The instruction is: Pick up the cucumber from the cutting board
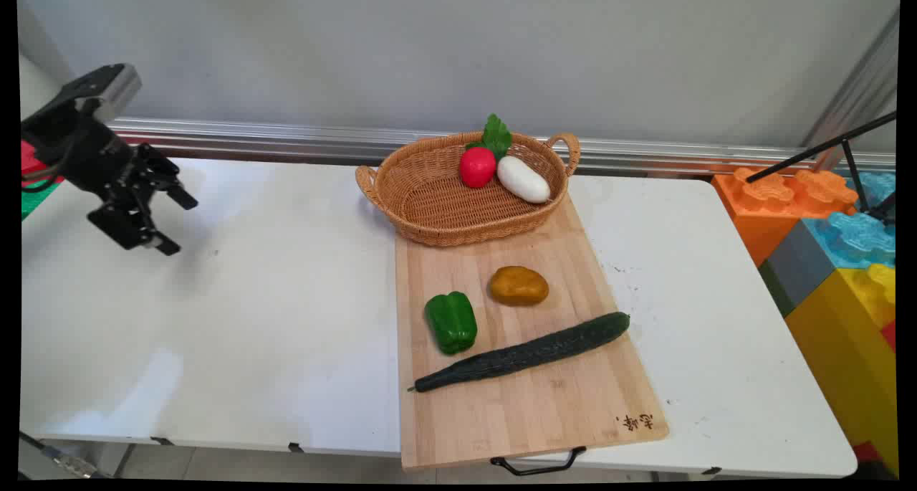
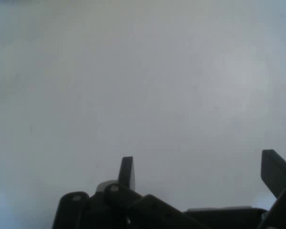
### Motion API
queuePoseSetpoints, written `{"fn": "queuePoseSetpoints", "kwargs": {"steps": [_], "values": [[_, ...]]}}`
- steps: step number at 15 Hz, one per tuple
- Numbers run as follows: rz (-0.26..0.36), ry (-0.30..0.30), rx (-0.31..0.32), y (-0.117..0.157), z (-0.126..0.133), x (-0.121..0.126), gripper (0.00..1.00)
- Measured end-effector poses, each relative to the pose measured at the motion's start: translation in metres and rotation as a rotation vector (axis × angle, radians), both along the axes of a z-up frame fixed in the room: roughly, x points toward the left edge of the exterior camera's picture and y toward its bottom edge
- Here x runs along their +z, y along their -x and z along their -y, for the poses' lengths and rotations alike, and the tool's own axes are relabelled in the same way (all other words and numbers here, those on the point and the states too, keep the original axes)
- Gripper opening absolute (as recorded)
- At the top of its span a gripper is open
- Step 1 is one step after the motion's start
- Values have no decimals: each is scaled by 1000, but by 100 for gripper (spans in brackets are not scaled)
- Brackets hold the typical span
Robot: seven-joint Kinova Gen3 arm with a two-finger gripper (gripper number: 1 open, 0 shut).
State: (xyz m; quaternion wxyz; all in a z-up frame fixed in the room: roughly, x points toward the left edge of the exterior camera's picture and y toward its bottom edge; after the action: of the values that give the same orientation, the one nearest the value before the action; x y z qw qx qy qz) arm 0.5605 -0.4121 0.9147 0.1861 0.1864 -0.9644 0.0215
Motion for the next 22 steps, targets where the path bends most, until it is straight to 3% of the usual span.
{"fn": "queuePoseSetpoints", "kwargs": {"steps": [4, 12, 19, 22], "values": [[-78, 6, 21, 32, 1, -1, 100], [-209, 20, 60, 172, -14, 1, 100], [-250, 20, 94, 304, -15, -4, 100], [-257, 15, 117, 338, -12, -14, 100]]}}
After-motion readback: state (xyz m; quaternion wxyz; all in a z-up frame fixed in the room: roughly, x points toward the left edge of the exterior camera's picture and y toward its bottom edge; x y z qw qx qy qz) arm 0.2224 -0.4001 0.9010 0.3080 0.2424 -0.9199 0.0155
